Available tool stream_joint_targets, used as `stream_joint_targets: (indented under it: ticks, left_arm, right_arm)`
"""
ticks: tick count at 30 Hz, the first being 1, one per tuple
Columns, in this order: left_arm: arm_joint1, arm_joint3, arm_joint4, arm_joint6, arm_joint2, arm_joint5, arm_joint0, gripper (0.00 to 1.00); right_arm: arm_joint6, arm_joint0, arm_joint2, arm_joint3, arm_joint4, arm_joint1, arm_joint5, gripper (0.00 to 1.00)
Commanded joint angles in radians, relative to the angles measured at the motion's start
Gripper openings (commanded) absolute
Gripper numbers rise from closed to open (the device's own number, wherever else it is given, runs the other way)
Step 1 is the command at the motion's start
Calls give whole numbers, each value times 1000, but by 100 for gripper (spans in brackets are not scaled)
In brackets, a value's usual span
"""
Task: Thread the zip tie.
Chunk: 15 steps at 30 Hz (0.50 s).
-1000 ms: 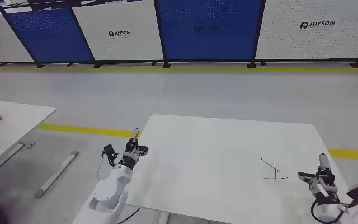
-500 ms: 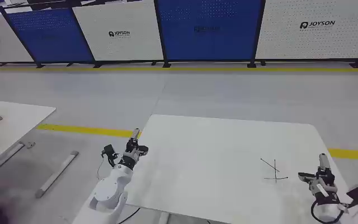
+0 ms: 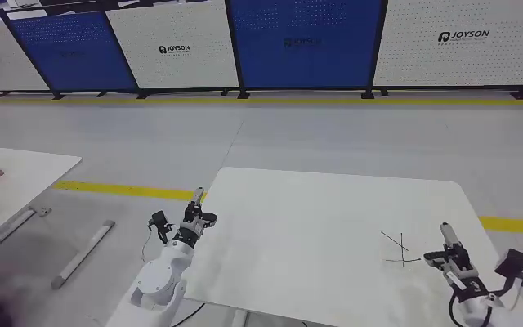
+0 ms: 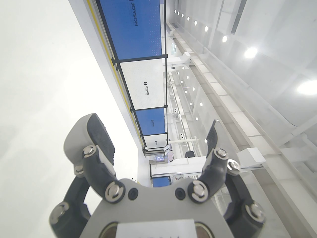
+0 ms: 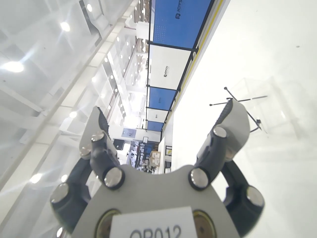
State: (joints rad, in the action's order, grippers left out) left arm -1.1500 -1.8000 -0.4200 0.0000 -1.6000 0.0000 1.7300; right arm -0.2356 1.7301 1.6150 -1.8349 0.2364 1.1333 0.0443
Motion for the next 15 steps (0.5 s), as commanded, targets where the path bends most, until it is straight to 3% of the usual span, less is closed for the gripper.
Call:
stream_joint_targets:
  ticks: [1,15]
  left_arm:
    - [0,0,0,0,0,0,0,100]
    - [0,0,0,0,0,0,0,100]
  right_arm:
    - [0,0,1,1,2,0,0,100]
    - [-13,-1,-3,-1,-3,0,-1,100]
